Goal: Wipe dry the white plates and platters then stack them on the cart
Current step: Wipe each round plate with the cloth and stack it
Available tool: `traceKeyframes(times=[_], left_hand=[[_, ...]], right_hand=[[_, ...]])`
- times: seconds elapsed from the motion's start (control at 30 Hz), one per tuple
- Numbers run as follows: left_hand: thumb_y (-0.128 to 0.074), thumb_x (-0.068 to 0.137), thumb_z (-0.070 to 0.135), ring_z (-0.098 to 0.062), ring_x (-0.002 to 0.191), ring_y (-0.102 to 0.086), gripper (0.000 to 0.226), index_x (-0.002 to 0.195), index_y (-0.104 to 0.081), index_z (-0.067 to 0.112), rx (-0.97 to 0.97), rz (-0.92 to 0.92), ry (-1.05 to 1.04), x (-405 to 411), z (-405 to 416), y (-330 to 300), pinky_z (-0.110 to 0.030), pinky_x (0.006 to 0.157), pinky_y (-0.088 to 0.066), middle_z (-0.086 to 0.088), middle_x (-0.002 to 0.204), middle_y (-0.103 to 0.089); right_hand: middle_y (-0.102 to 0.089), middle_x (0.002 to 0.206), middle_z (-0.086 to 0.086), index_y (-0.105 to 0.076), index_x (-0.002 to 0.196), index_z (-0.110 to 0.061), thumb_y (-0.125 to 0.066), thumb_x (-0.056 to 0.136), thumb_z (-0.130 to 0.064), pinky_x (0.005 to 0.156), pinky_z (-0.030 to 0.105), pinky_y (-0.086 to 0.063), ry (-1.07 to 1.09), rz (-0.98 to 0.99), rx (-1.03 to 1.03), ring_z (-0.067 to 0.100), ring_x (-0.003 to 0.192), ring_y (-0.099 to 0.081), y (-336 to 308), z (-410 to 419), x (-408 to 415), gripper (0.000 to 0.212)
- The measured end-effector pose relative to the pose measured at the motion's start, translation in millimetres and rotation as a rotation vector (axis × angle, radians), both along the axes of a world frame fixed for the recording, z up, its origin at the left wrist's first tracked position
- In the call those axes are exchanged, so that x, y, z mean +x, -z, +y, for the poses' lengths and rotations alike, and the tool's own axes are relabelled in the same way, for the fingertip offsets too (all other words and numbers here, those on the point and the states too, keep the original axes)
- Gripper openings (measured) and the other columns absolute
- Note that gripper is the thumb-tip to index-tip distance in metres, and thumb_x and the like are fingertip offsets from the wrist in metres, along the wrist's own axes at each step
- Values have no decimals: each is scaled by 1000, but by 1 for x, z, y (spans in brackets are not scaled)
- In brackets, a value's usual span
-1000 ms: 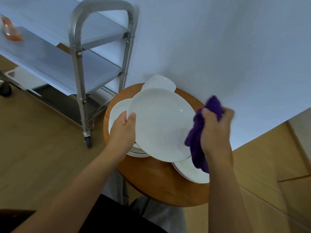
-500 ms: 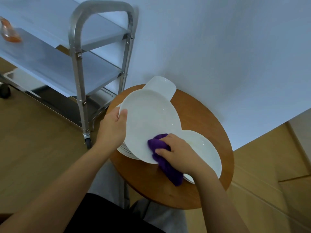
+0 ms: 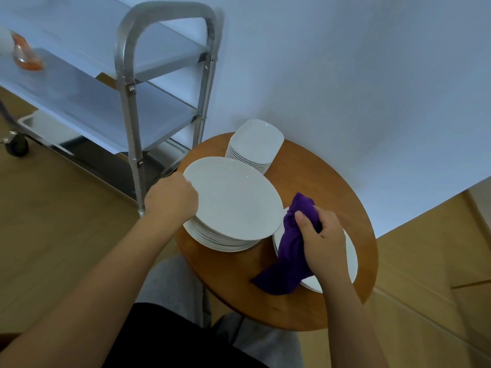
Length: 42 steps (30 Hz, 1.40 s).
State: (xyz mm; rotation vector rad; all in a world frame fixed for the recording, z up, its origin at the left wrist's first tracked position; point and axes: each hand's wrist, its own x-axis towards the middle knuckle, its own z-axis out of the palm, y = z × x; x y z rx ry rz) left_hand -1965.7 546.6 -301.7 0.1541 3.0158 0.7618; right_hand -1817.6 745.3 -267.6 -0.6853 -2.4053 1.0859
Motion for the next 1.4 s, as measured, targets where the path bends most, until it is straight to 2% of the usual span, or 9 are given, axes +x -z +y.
traceKeyframes(times=[0.17, 0.4, 0.5, 0.6, 0.7, 0.83, 1.07, 1.27, 1.4], left_hand=[[-51, 95, 21, -29, 88, -64, 31, 123, -43, 10, -99, -43, -32, -4, 3, 2, -39, 78, -53, -12, 102, -63], [-43, 97, 33, -29, 85, -66, 35, 125, -41, 11, -102, 2, -48, -5, 1, 6, -40, 76, -54, -10, 100, -64], [-41, 97, 40, -19, 70, -62, 39, 127, -44, 15, 51, 203, -50, 15, -2, -6, -32, 63, -51, -1, 83, -62], [-52, 92, 32, -4, 51, -44, 27, 114, -58, 17, 290, 390, 299, 65, 15, -17, -16, 48, -36, 15, 59, -42], [-48, 93, 39, -5, 61, -55, 24, 97, -63, 21, 267, 69, 536, 111, 50, -2, -21, 57, -48, 11, 68, -56], [-43, 96, 41, -12, 76, -57, 30, 93, -58, 15, 253, -344, 513, 120, 97, 37, -28, 67, -47, 1, 85, -63], [-43, 94, 47, -18, 77, -55, 41, 97, -61, 10, 187, -437, 433, 100, 149, 66, -26, 63, -43, -3, 89, -63], [-45, 92, 28, -14, 60, -51, 28, 68, -48, 16, -79, -421, 440, 89, 159, 57, -22, 45, -34, 0, 65, -53], [-49, 89, 24, -19, 57, -64, 26, 67, -56, 12, 173, -553, 306, 92, 156, 52, -27, 59, -53, -3, 56, -65]], right_hand=[[-53, 98, -9, -54, 108, -21, -52, 95, -27, 64, 13, -36, -2, -38, -31, 4, 82, -49, 13, -8, -6, 14], [-46, 90, -21, -45, 104, -30, -50, 96, -29, 63, 11, -35, -2, -41, -66, 2, 82, -49, 25, -14, -9, 9], [-53, 89, -15, -48, 104, -28, -50, 96, -31, 61, 15, -39, 87, 28, -163, 8, 83, -54, 25, -6, -5, 9], [-61, 84, -9, -57, 96, -27, -54, 94, -29, 56, 16, -43, 228, 164, -383, 12, 78, -59, 19, 4, 4, 5], [-65, 71, -13, -63, 84, -28, -57, 92, -27, 54, 17, -48, 339, 303, -508, 10, 73, -63, 11, 17, 23, 10], [-66, 65, -12, -68, 77, -25, -58, 90, -25, 51, 19, -49, 410, 390, -591, 4, 62, -64, 8, 33, 52, 17], [-65, 61, -9, -67, 74, -22, -59, 89, -22, 46, 16, -48, 494, 403, -637, 3, 57, -63, 19, 47, 85, 17], [-65, 62, -11, -67, 82, -20, -59, 90, -24, 47, 16, -48, 506, 324, -691, 3, 60, -64, 37, 52, 88, 12], [-65, 72, -4, -66, 84, -19, -58, 91, -28, 55, 24, -48, 598, 262, -742, 12, 69, -62, 52, 56, 92, 14]])
